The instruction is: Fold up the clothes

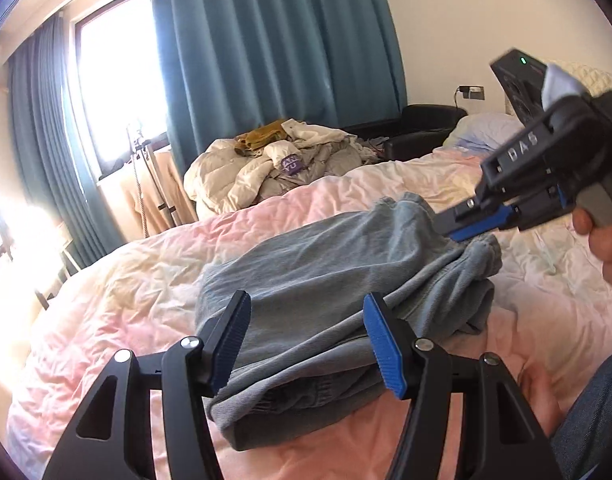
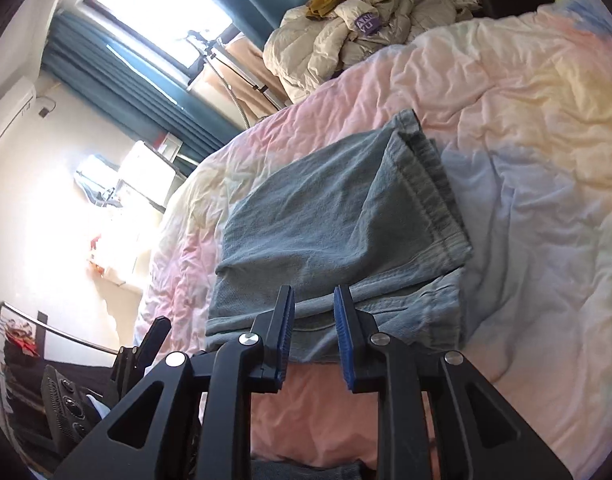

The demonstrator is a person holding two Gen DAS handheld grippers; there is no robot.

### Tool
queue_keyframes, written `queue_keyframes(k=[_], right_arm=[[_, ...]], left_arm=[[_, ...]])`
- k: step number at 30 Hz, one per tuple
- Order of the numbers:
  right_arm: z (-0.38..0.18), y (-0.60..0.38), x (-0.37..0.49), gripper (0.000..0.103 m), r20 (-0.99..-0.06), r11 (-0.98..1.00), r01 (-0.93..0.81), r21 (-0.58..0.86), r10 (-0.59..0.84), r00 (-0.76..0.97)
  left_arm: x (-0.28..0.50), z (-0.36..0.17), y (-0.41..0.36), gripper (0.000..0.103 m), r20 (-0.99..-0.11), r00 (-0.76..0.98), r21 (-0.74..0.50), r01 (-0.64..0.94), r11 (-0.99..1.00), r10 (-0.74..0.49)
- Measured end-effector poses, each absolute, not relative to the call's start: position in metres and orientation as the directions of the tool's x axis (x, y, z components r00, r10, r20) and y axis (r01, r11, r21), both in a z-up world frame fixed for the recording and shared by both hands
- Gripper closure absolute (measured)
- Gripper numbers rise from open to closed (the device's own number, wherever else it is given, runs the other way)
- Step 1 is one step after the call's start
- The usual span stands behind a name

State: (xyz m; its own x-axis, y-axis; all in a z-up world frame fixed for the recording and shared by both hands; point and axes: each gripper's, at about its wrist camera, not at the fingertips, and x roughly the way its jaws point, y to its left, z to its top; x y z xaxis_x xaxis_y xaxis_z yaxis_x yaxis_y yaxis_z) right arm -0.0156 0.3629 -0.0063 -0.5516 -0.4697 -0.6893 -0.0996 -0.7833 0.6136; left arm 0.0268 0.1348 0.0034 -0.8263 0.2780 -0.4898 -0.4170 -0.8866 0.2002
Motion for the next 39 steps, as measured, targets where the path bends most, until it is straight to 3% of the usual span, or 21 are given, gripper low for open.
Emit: queue_keyframes(k=[7, 10, 15, 17, 21, 24, 26, 29, 34, 39], right_arm=[[-0.041, 0.359, -0.020, 0.080, -0.677, -0.705, -0.212, 0.676, -0.481, -0.557], [-0.056, 0.364, -0.019, 0.070, -0.658, -0.658, -0.249, 0.710, -0.494, -0.568], [-0.089, 0.376, -0.016, 0.063, -0.597, -0.527, -0.313, 0.790, -0.549, -0.584], [-0.093, 0.381, -0.020, 0.053, -0.553, -0.472, -0.308, 0.826, -0.572, -0.606], [-0.100, 0.384, -0.034, 0.052, -0.538, -0.447, -0.313, 0.838, -0.576, -0.616], [-0.102, 0.384, -0.039, 0.055, -0.544, -0.455, -0.317, 0.832, -0.559, -0.626], [-0.098, 0.384, -0.035, 0.078, -0.555, -0.481, -0.311, 0.820, -0.536, -0.636], [-0.087, 0.382, -0.027, 0.092, -0.552, -0.517, -0.279, 0.809, -0.508, -0.661], [-0.042, 0.372, -0.005, 0.097, -0.493, -0.614, -0.144, 0.776, -0.448, -0.746], [-0.037, 0.366, 0.005, 0.099, -0.546, -0.654, -0.196, 0.731, -0.388, -0.742]], left_arm=[[0.000, -0.009, 0.113, 0.043, -0.533, -0.799, 0.123, -0.398, -0.909, 0.278], [-0.008, -0.018, 0.107, 0.043, -0.540, -0.805, 0.127, -0.369, -0.921, 0.248], [-0.015, -0.029, 0.096, 0.043, -0.567, -0.792, 0.107, -0.345, -0.933, 0.228], [-0.018, -0.034, 0.094, 0.043, -0.580, -0.782, 0.089, -0.340, -0.936, 0.228], [-0.024, -0.044, 0.091, 0.043, -0.599, -0.770, 0.068, -0.321, -0.945, 0.219], [-0.027, -0.046, 0.087, 0.043, -0.606, -0.766, 0.039, -0.300, -0.953, 0.216], [-0.028, -0.045, 0.083, 0.043, -0.606, -0.764, 0.017, -0.290, -0.957, 0.221], [-0.028, -0.042, 0.076, 0.043, -0.603, -0.764, -0.015, -0.279, -0.960, 0.231], [-0.024, -0.033, 0.066, 0.043, -0.586, -0.766, -0.072, -0.274, -0.959, 0.263], [-0.021, -0.023, 0.052, 0.043, -0.564, -0.767, -0.145, -0.273, -0.951, 0.307]])
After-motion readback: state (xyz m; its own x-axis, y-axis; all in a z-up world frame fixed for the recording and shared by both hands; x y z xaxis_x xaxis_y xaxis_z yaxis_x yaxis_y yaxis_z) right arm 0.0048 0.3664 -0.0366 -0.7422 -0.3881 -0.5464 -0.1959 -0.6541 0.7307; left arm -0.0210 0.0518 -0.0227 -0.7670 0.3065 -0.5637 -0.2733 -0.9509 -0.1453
